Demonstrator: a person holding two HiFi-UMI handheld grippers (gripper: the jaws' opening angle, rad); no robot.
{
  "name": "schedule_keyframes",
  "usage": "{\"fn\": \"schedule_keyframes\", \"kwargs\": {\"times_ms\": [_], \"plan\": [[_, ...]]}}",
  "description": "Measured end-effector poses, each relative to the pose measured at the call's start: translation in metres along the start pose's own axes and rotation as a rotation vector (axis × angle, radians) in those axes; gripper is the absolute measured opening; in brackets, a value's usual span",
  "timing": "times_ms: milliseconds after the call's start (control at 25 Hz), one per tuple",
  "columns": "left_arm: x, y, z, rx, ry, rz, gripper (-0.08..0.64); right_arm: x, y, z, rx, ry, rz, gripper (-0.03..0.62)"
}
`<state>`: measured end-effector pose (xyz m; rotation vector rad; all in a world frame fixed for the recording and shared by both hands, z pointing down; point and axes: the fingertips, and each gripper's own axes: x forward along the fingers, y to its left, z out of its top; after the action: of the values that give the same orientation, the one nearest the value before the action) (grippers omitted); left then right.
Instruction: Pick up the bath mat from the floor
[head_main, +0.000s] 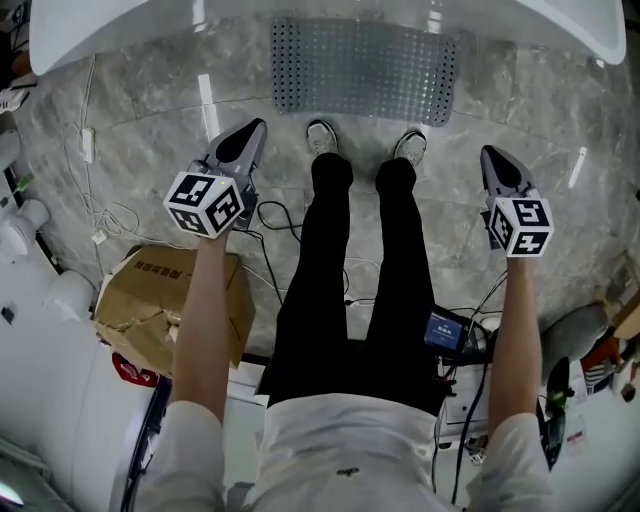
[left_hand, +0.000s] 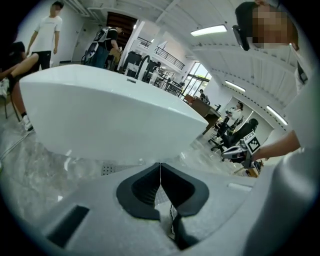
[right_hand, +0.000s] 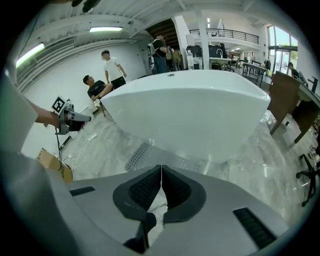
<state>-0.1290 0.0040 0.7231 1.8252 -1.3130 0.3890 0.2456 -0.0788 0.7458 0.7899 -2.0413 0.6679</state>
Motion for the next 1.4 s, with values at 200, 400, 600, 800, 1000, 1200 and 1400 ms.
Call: {"fn": "schedule_keyframes", "kwargs": {"times_ms": [200, 400, 600, 800, 1000, 1200, 1400], "plan": [[0.032, 0.038, -0.048, -0.096, 0.069, 0.033, 0.014, 0.061, -0.017, -0.049, 0.012, 0.119, -0.005, 0.009], [0.058, 0.060, -0.096, -0.149, 0.136, 0.065, 0.016, 0.106, -0.030, -0.082, 0.021, 0.193, 0.009, 0.009], [0.085, 0.090, -0.121, -0.174, 0.149, 0.100, 0.098, 0.139, -0.052, -0.100, 0.061, 0.215, 0.001, 0.065], [0.108, 0.126, -0.149, -0.228, 0.143, 0.153, 0.114, 0.178, -0.079, -0.118, 0.109, 0.225, -0.022, 0.081], [0.131, 0.153, -0.180, -0.232, 0.172, 0.185, 0.163, 0.218, -0.107, -0.134, 0.183, 0.227, -0.043, 0.100], [0.155, 0.188, -0.209, -0.249, 0.192, 0.232, 0.177, 0.260, -0.122, -0.153, 0.191, 0.252, -0.047, 0.133], [0.180, 0.220, -0.236, -0.271, 0.215, 0.251, 0.212, 0.300, -0.138, -0.171, 0.141, 0.286, -0.046, 0.149]]}}
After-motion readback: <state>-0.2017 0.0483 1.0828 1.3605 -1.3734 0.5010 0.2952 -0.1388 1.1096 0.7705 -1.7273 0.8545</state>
